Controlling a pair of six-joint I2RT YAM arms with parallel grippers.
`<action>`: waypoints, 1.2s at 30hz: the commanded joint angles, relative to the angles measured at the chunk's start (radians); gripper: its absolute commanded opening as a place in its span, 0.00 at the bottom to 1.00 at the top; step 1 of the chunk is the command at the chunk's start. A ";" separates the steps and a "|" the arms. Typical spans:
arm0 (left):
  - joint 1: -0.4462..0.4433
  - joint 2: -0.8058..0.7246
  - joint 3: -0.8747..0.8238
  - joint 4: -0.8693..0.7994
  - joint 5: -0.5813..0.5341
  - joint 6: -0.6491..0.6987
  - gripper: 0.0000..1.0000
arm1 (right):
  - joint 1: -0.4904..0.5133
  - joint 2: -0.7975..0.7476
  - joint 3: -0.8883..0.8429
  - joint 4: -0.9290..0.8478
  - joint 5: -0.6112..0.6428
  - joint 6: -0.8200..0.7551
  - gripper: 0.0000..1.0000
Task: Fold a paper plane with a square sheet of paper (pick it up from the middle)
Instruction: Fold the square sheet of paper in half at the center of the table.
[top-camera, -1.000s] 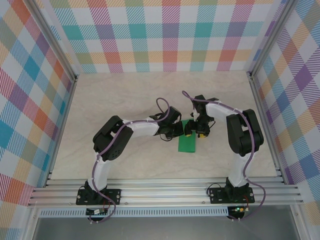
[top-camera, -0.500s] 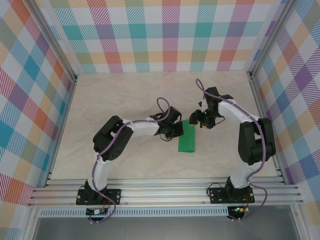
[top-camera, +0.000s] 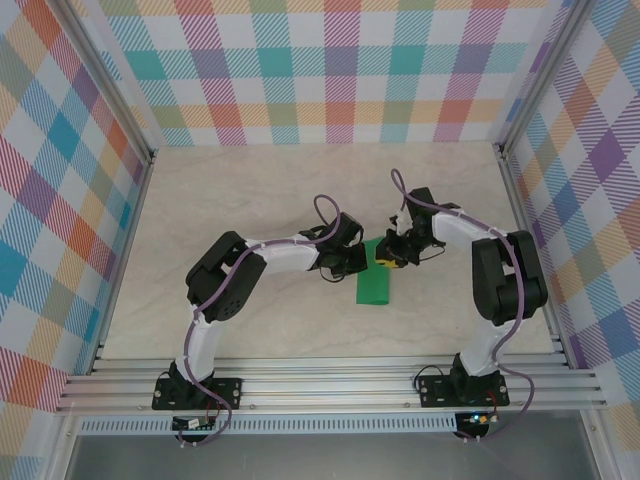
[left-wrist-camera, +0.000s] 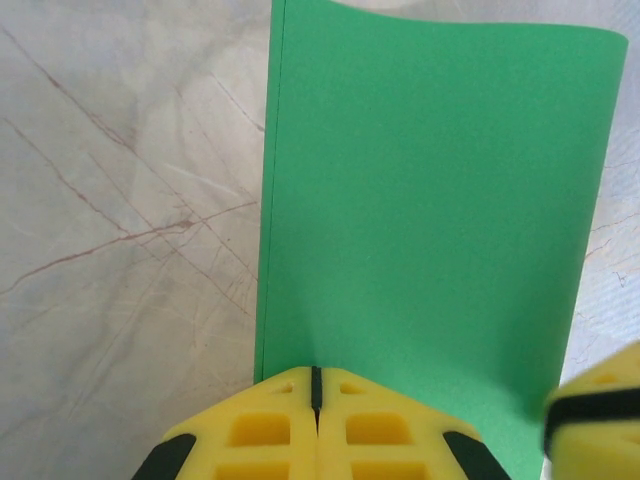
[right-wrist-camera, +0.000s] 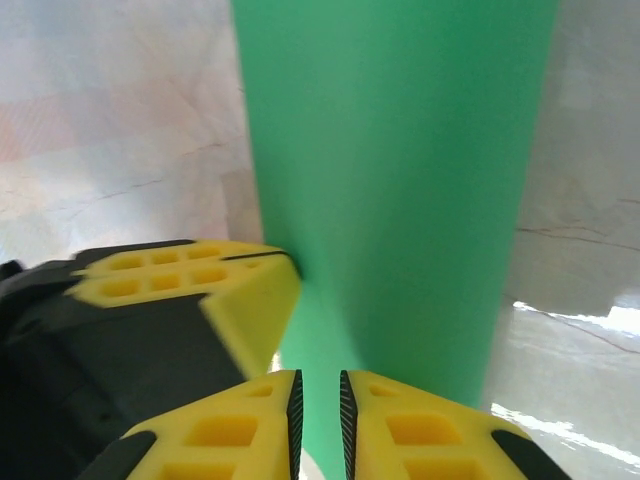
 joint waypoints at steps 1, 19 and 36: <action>-0.016 0.026 0.012 -0.080 -0.012 0.019 0.00 | -0.021 0.025 -0.035 0.036 -0.020 0.007 0.21; -0.015 0.035 0.013 -0.088 -0.005 0.021 0.00 | -0.038 0.024 -0.089 0.032 0.059 0.010 0.25; -0.015 0.040 0.016 -0.094 0.001 0.029 0.00 | -0.039 -0.050 -0.228 0.129 -0.073 0.078 0.27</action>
